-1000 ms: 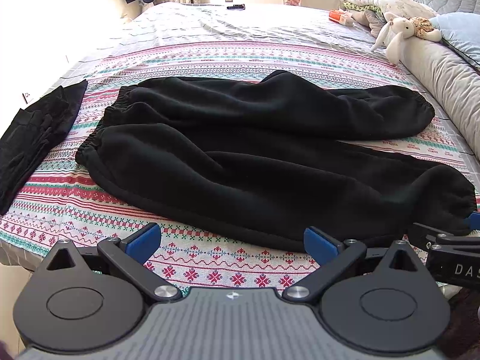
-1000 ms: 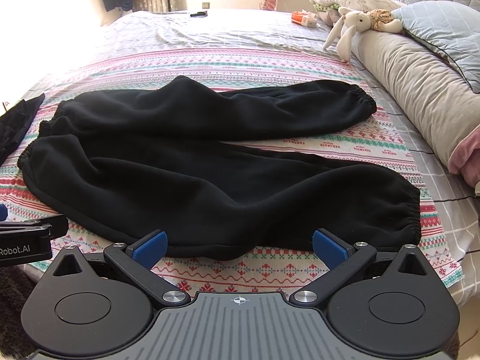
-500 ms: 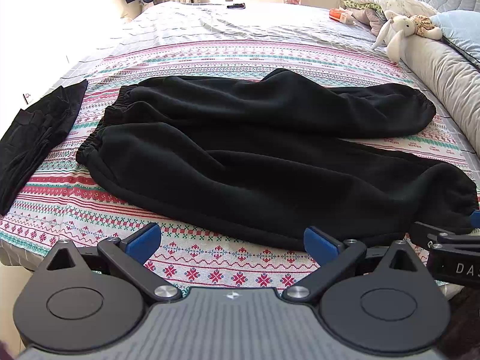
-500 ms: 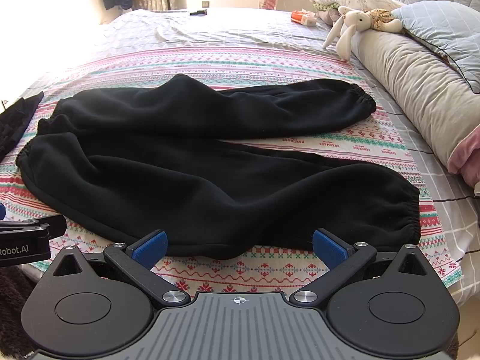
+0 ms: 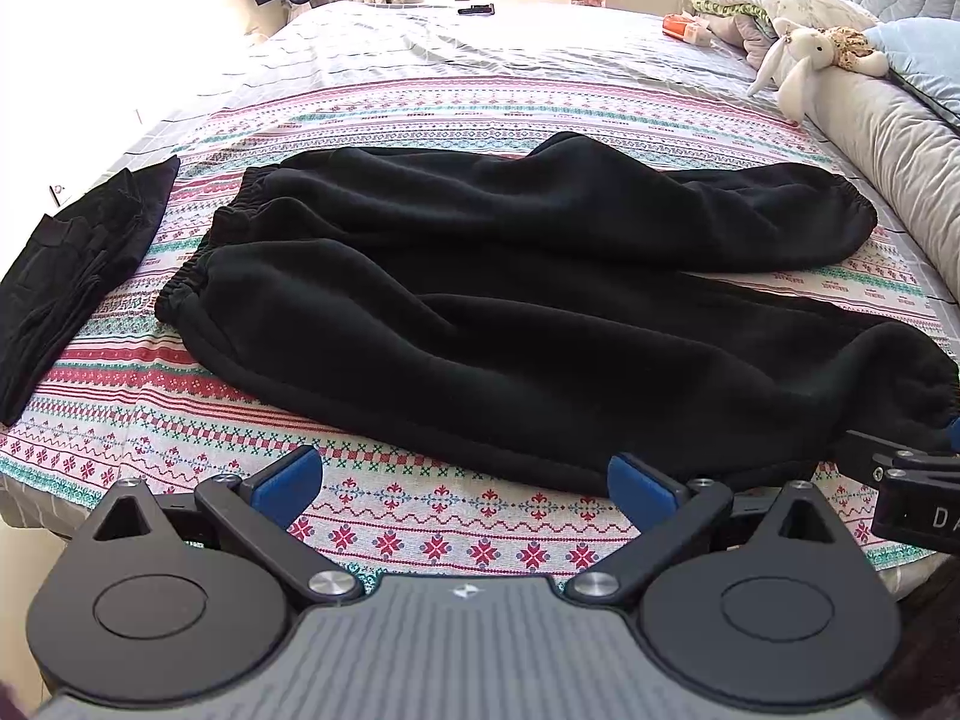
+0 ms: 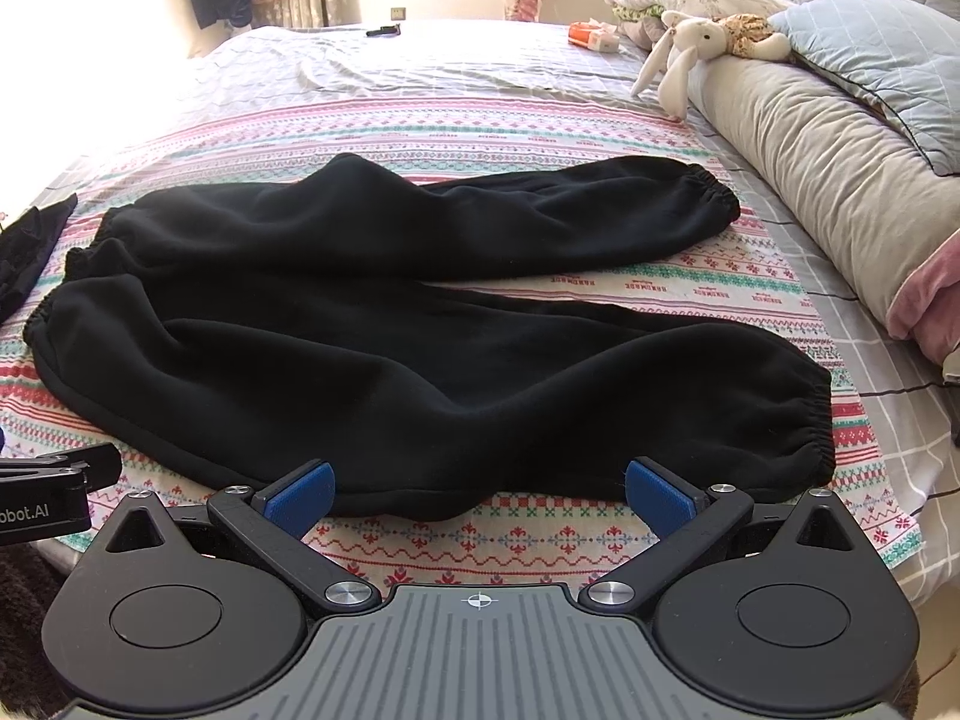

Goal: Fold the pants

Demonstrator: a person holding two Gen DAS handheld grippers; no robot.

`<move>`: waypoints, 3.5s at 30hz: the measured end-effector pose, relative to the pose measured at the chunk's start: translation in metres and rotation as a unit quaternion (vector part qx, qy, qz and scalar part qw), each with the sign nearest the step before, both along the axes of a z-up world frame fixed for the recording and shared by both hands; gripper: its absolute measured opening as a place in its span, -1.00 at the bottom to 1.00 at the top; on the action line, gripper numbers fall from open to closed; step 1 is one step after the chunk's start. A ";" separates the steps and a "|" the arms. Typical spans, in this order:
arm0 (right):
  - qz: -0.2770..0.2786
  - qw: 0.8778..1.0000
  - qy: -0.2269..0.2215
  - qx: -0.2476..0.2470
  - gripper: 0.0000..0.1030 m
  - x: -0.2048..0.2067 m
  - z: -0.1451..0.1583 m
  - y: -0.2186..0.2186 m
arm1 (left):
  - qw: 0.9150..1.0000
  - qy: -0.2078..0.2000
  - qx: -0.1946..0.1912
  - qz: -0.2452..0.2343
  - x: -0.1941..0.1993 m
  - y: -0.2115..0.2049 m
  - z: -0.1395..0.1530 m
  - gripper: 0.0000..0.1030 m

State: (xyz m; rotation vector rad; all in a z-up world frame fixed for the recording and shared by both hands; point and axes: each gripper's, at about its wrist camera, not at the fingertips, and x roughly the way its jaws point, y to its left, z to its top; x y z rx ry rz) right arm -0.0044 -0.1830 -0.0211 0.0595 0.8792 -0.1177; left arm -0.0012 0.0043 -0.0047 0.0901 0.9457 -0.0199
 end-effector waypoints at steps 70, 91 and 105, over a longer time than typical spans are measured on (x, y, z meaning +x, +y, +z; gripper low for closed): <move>0.147 0.975 0.161 -0.048 0.06 0.009 -0.052 -0.075 | 0.968 -0.036 -0.013 0.246 0.063 0.213 -0.054 0.26; -0.151 0.986 0.065 0.041 0.18 0.072 -0.089 -0.286 | 0.994 -0.023 -0.091 -0.059 0.048 -0.030 -0.075 1.00; -0.125 0.987 0.029 -0.098 -0.39 0.090 -0.059 -0.261 | 0.992 0.009 -0.048 -0.119 0.051 -0.077 -0.103 1.00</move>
